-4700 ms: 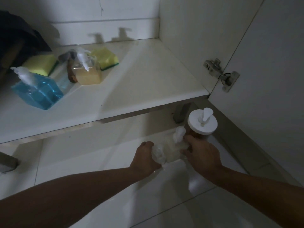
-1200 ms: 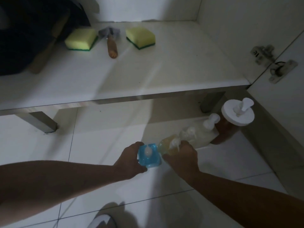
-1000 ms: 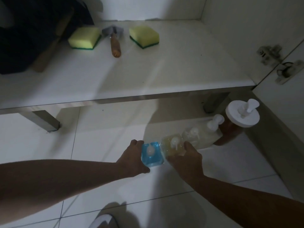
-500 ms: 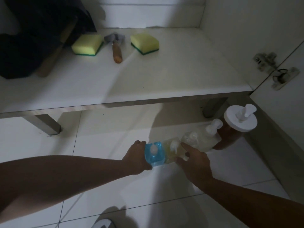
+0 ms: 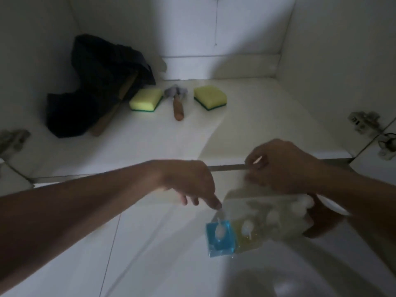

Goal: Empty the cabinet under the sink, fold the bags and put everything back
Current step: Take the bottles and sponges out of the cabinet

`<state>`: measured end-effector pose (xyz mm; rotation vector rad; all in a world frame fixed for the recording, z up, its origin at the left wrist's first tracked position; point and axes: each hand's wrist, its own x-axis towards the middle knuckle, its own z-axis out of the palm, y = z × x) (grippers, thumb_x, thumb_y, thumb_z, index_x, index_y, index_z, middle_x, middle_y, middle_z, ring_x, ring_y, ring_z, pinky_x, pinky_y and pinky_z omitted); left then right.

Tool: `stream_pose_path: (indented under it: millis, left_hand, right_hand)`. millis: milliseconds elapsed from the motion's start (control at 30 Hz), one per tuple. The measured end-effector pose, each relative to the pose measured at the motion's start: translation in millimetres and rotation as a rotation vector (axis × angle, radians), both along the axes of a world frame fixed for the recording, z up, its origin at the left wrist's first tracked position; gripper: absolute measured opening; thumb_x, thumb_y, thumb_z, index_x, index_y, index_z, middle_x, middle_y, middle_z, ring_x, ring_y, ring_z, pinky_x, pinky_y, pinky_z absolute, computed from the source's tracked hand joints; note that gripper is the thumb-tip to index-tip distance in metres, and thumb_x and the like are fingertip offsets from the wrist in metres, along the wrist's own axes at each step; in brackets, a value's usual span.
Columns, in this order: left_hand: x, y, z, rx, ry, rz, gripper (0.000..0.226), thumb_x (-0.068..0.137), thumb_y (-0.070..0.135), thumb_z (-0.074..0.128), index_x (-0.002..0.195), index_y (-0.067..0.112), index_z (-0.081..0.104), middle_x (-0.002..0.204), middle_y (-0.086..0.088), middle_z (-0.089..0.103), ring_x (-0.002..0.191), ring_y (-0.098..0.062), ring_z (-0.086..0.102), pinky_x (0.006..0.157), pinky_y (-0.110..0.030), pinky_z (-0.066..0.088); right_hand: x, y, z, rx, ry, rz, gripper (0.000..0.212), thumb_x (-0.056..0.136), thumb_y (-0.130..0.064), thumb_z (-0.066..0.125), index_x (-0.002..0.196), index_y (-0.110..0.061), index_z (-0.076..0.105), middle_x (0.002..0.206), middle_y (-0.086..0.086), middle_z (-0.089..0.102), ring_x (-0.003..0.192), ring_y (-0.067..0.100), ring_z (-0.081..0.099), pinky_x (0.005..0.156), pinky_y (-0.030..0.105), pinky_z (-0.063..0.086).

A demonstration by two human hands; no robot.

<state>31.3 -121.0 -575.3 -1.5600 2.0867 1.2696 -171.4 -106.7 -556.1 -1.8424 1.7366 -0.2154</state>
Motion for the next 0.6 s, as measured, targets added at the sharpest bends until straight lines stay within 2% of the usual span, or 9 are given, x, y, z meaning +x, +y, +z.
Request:
stream_pose_path:
  millis: [100,167,267,333,400,433,500,567,600]
  left_hand:
    - [18,-24,41,-0.059,0.111,0.089,0.034,0.078,0.030,0.077,0.105,0.010,0.069,0.099,-0.007,0.073,0.089,-0.020,0.072,0.077,-0.036,0.061]
    - [32,-46,59,-0.149,0.120,0.161,0.031,0.079,0.029,0.075,0.103,0.011,0.070,0.098,-0.006,0.073,0.087,-0.019,0.073,0.077,-0.038,0.061]
    - [57,-91,68,-0.361,0.106,0.318,0.026,0.080,0.028,0.074,0.099,0.011,0.068,0.094,-0.004,0.072,0.087,-0.018,0.071,0.079,-0.038,0.060]
    - [76,-124,62,-0.532,0.072,0.431,0.030,0.076,0.029,0.076,0.096,0.008,0.068,0.092,-0.006,0.069,0.084,-0.019,0.068,0.078,-0.035,0.058]
    - [93,-157,51,-0.679,-0.061,0.462,0.040,0.076,0.033,0.076,0.100,0.002,0.068,0.099,-0.010,0.066,0.092,-0.024,0.064,0.084,-0.036,0.054]
    - [100,-172,44,-0.740,-0.148,0.461,0.045,0.076,0.035,0.075,0.103,0.000,0.068,0.106,-0.011,0.065,0.099,-0.027,0.062,0.086,-0.036,0.052]
    - [111,-197,30,-0.802,-0.299,0.442,0.051,0.076,0.040,0.071,0.106,-0.001,0.067,0.115,-0.012,0.064,0.105,-0.031,0.060,0.078,-0.030,0.046]
    - [117,-219,14,-0.825,-0.354,0.469,0.054,0.077,0.041,0.068,0.113,0.001,0.063,0.122,-0.014,0.061,0.112,-0.031,0.058,0.076,-0.028,0.041]
    - [119,-228,6,-0.818,-0.359,0.486,0.059,0.078,0.041,0.068,0.121,0.001,0.059,0.128,-0.014,0.058,0.117,-0.031,0.055,0.081,-0.030,0.042]
  right_hand:
    - [15,-47,22,-0.071,-0.089,0.005,0.036,0.069,-0.030,0.086,0.099,-0.017,0.070,0.086,0.008,0.075,0.073,0.024,0.073,0.067,0.040,0.061]
    - [28,-75,33,-0.090,-0.153,0.006,0.034,0.071,-0.026,0.086,0.098,-0.014,0.069,0.082,0.014,0.075,0.072,0.024,0.073,0.065,0.037,0.061]
    - [45,-114,40,-0.142,-0.127,0.025,0.032,0.074,-0.020,0.082,0.100,-0.007,0.069,0.082,0.018,0.074,0.069,0.023,0.068,0.060,0.029,0.055]
    - [55,-139,39,-0.172,-0.088,0.043,0.034,0.075,-0.019,0.080,0.100,0.000,0.070,0.078,0.018,0.070,0.068,0.026,0.065,0.060,0.031,0.054]
    - [64,-164,34,-0.204,-0.014,0.052,0.037,0.074,-0.019,0.079,0.102,0.003,0.070,0.080,0.019,0.068,0.071,0.033,0.068,0.065,0.037,0.057]
    - [68,-177,31,-0.229,0.034,0.052,0.038,0.074,-0.021,0.079,0.104,0.002,0.071,0.086,0.019,0.069,0.076,0.035,0.070,0.069,0.038,0.058]
    - [73,-203,21,-0.289,0.158,0.067,0.040,0.076,-0.026,0.077,0.109,-0.003,0.071,0.107,0.019,0.069,0.095,0.035,0.069,0.079,0.036,0.057]
    - [76,-231,11,-0.327,0.271,0.105,0.046,0.080,-0.031,0.073,0.120,-0.009,0.067,0.128,0.015,0.060,0.117,0.031,0.057,0.094,0.032,0.049]
    - [76,-243,5,-0.321,0.294,0.117,0.053,0.082,-0.034,0.071,0.128,-0.011,0.061,0.137,0.013,0.054,0.126,0.030,0.051,0.100,0.031,0.044]
